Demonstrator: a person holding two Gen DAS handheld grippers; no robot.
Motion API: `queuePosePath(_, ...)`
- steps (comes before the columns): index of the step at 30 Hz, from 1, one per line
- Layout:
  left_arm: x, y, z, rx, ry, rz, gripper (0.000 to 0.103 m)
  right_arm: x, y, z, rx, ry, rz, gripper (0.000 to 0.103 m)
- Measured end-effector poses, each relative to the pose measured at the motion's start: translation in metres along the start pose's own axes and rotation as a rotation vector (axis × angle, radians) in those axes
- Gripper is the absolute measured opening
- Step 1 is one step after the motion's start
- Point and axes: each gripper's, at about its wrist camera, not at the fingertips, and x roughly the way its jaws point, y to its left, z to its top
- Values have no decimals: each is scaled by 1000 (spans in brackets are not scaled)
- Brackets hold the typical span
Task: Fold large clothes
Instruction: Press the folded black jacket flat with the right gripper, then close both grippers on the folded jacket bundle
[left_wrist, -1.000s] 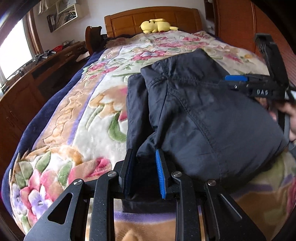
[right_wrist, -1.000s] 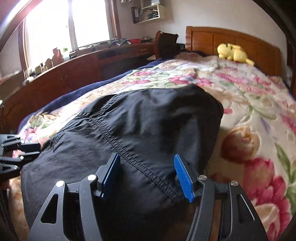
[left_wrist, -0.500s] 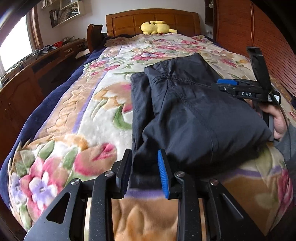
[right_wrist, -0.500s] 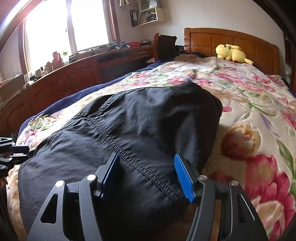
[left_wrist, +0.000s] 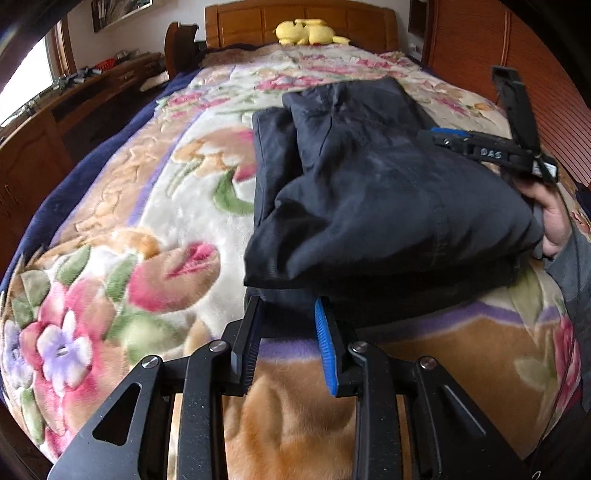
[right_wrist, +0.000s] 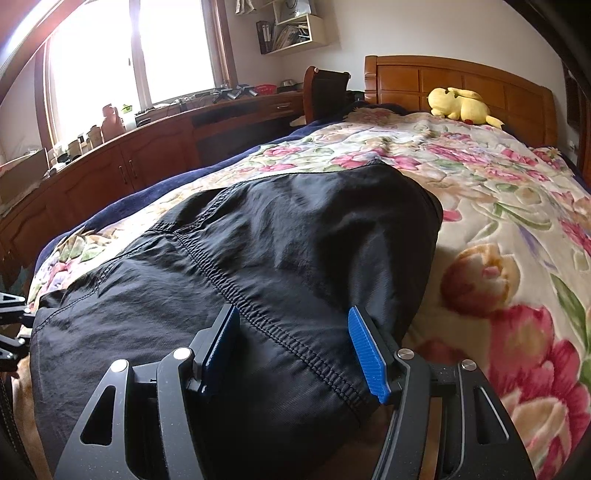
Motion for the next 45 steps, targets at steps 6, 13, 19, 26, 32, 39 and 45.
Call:
queuePosePath(6,10,-1,5,5,12,50,30,0,0,0,3,2,2,63)
queuePosePath(13,18,9,3,-21,36,63,30,0,0,0,3,2,2,63)
queuePosePath(19,20,8,2,-17,42,66,30,1,0,0,5,6,-1,63)
queuePosePath(26,24,16,1,-41,51,21,30,7,1,8,-19,22,-26,68)
queuePosePath(32,25,16,-2,-29,49,16,30,14,14,25,-78,63,-120,72)
queuePosePath(39,24,17,-3,-27,46,5,30,19,-11,50,-4,86,-218,77)
queuePosePath(45,28,16,-1,-34,51,12,30,69,-56,53,155,258,-70,88)
